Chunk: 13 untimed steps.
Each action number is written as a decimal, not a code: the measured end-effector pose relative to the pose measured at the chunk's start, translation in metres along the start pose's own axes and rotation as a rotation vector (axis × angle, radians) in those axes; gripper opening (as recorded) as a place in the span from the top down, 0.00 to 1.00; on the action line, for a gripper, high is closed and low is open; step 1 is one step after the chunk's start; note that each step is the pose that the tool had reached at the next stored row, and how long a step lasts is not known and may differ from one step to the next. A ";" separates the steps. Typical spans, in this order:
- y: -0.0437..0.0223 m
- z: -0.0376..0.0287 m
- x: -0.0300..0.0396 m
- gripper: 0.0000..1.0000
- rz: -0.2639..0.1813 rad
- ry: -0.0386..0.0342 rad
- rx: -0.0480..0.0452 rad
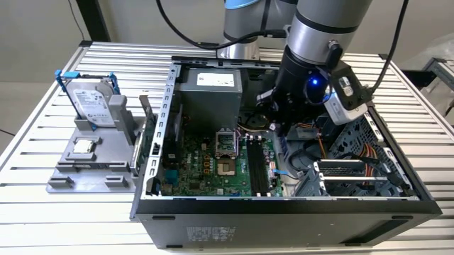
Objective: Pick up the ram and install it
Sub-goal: 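Insert the ram into the slot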
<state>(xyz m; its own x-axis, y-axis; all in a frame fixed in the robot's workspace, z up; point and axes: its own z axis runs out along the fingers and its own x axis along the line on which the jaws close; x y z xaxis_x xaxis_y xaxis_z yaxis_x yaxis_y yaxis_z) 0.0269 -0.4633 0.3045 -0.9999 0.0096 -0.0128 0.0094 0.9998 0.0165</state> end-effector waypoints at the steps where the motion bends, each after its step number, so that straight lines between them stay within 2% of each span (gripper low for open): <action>1: 0.0000 0.0006 0.0002 1.00 0.000 0.0000 -0.0001; 6: 0.0000 0.0007 0.0003 1.00 0.000 0.0005 0.0002; 13: -0.0001 0.0076 0.0004 1.00 0.000 0.0014 0.0001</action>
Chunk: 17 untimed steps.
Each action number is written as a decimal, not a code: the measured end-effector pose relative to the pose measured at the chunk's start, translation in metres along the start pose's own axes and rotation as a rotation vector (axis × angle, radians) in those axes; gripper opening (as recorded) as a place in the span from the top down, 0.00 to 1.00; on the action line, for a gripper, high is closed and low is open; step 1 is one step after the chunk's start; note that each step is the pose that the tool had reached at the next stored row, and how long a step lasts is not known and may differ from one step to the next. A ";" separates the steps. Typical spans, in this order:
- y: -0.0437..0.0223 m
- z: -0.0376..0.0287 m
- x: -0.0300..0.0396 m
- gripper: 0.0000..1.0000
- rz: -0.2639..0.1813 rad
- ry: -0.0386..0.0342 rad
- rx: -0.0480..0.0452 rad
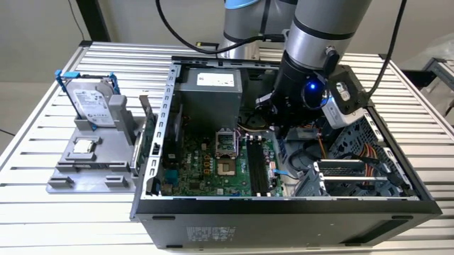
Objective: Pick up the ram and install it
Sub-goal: 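Insert the ram into the slot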
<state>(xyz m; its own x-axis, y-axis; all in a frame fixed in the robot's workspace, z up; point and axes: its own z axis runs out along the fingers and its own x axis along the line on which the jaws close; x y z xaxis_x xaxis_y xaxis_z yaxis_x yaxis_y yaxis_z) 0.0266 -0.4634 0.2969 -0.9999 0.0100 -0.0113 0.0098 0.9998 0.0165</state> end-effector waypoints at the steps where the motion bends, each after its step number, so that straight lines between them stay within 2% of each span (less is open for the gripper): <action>1: 0.0000 0.0010 0.0000 1.00 0.000 0.0005 0.0000; 6: -0.0001 0.0083 0.0001 1.00 0.000 0.0028 -0.0001; 13: -0.0004 0.0154 0.0001 1.00 0.000 0.0121 0.0001; 17: -0.0008 0.0198 0.0002 1.00 0.000 0.0127 0.0001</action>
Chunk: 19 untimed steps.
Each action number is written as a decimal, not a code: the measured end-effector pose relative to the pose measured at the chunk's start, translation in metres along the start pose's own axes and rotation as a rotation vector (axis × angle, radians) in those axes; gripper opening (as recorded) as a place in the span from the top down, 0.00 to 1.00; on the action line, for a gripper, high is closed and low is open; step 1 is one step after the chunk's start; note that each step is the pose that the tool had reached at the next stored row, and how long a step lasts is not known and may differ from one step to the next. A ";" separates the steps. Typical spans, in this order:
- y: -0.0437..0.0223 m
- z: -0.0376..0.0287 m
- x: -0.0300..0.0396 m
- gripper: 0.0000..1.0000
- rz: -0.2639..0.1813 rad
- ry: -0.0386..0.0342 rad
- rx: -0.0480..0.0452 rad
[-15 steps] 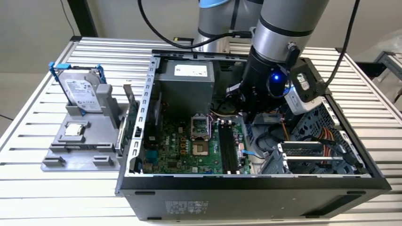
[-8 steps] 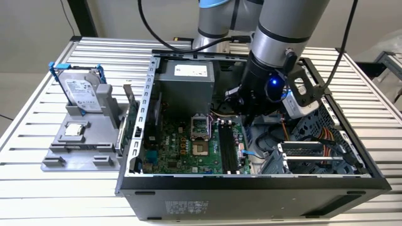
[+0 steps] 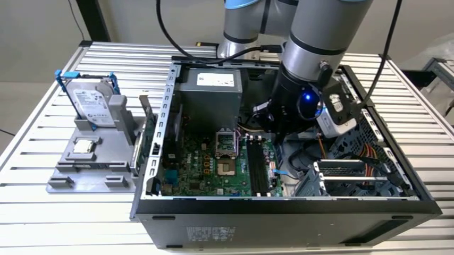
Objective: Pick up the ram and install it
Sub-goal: 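Insert the ram into the slot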
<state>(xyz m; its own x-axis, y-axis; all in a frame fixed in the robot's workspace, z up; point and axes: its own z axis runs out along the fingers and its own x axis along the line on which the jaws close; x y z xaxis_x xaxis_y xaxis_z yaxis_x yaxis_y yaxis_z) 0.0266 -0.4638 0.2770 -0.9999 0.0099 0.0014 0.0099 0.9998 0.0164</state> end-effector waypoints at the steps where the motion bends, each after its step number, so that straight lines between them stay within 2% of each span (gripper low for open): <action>1: -0.0002 0.0015 0.0000 1.00 0.000 0.0000 0.0000; 13: -0.0017 0.0198 0.0000 1.00 0.000 0.0000 0.0001; 19: -0.0019 0.0265 0.0000 1.00 0.000 0.0000 0.0000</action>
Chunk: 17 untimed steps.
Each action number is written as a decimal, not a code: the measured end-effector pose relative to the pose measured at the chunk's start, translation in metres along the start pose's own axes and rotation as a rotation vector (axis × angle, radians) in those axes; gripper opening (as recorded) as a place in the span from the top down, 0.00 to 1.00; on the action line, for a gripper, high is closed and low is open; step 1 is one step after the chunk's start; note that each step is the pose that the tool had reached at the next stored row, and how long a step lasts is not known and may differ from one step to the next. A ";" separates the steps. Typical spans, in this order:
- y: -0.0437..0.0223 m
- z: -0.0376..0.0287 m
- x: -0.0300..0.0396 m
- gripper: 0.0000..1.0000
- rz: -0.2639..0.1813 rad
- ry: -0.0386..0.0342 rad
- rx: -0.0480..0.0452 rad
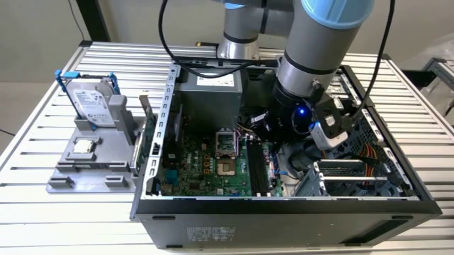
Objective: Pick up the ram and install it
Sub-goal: 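Insert the ram into the slot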
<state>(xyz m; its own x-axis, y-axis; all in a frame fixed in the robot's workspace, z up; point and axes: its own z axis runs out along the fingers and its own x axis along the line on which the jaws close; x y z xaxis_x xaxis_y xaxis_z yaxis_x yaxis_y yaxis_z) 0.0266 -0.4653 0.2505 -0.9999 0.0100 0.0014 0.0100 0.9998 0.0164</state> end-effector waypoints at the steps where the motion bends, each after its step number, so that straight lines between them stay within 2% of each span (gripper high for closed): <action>1: -0.0001 0.0007 0.0000 1.00 0.000 0.0000 0.0000; 17: -0.0049 0.0134 -0.0001 1.00 0.000 0.0001 0.0002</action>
<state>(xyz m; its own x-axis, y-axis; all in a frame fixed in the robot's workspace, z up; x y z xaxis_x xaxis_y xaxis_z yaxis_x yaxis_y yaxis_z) 0.0266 -0.4699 0.2370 -0.9999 0.0099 0.0015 0.0099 0.9998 0.0161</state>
